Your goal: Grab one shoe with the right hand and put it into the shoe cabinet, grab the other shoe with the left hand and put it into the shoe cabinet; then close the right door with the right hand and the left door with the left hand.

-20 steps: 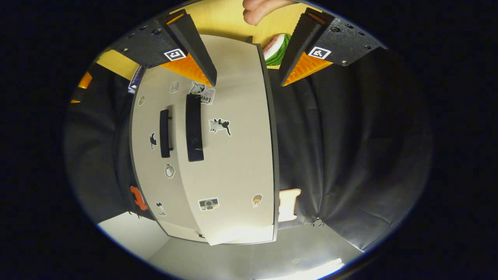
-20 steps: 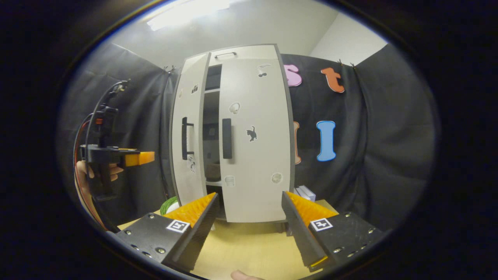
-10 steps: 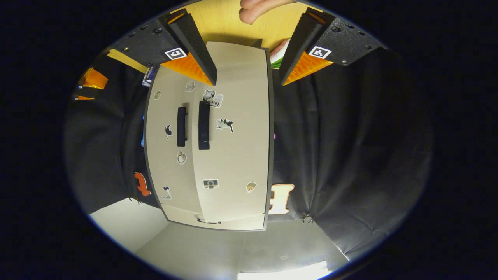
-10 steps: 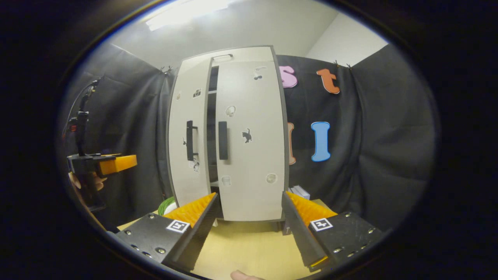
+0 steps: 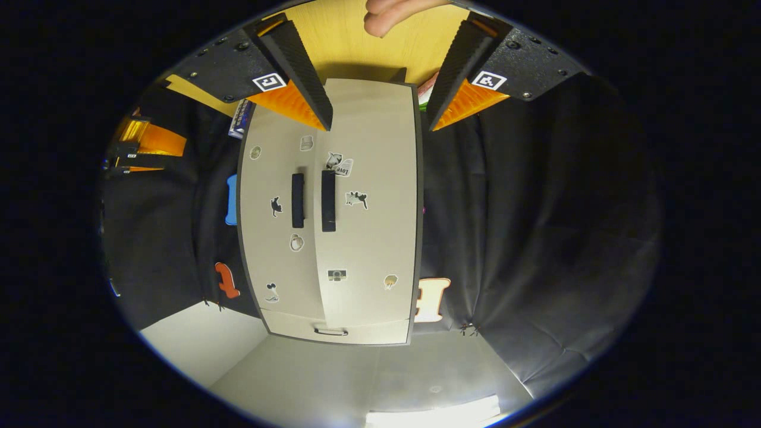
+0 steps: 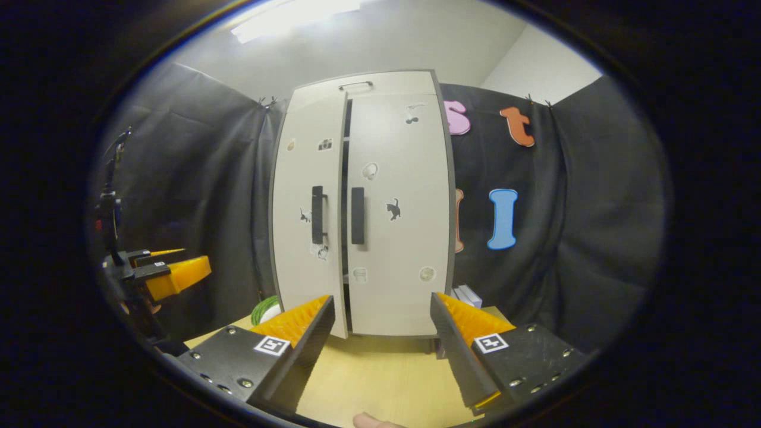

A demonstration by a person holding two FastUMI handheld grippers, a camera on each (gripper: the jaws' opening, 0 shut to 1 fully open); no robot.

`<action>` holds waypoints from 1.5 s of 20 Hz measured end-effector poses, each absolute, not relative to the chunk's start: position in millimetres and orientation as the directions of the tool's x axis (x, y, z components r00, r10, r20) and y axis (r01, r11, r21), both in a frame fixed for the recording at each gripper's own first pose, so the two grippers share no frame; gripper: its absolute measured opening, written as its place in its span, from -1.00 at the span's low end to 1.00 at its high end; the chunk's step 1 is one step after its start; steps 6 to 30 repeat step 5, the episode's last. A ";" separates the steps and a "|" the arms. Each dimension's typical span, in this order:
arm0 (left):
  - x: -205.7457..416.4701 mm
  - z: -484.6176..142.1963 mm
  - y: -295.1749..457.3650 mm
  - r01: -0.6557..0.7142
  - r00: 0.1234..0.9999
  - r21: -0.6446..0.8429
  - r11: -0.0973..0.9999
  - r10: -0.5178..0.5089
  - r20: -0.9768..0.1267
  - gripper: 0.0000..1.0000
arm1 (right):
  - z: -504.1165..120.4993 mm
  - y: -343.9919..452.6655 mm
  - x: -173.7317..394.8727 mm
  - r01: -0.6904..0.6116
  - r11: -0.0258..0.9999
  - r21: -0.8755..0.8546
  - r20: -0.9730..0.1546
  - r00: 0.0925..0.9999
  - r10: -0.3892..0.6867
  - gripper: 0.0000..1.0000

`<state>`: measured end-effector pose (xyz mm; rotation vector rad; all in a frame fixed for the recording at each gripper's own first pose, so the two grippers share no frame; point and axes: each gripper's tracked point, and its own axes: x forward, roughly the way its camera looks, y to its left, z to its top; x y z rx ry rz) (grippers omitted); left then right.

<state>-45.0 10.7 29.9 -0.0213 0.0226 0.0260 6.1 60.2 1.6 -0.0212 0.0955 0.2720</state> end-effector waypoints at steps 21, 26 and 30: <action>-56.2 35.9 -13.9 -0.006 1.000 -0.001 1.000 0.006 0.002 0.94 | 16.2 60.1 -5.1 -0.282 0.959 -0.015 -0.071 0.957 0.281 0.94; -56.2 35.9 -13.9 -0.006 1.000 -0.001 1.000 0.006 0.002 0.94 | 16.2 60.1 -5.1 -0.282 0.959 -0.015 -0.071 0.957 0.281 0.94; -56.2 35.9 -13.9 -0.006 1.000 -0.001 1.000 0.006 0.002 0.94 | 16.2 60.1 -5.1 -0.282 0.959 -0.015 -0.071 0.957 0.281 0.94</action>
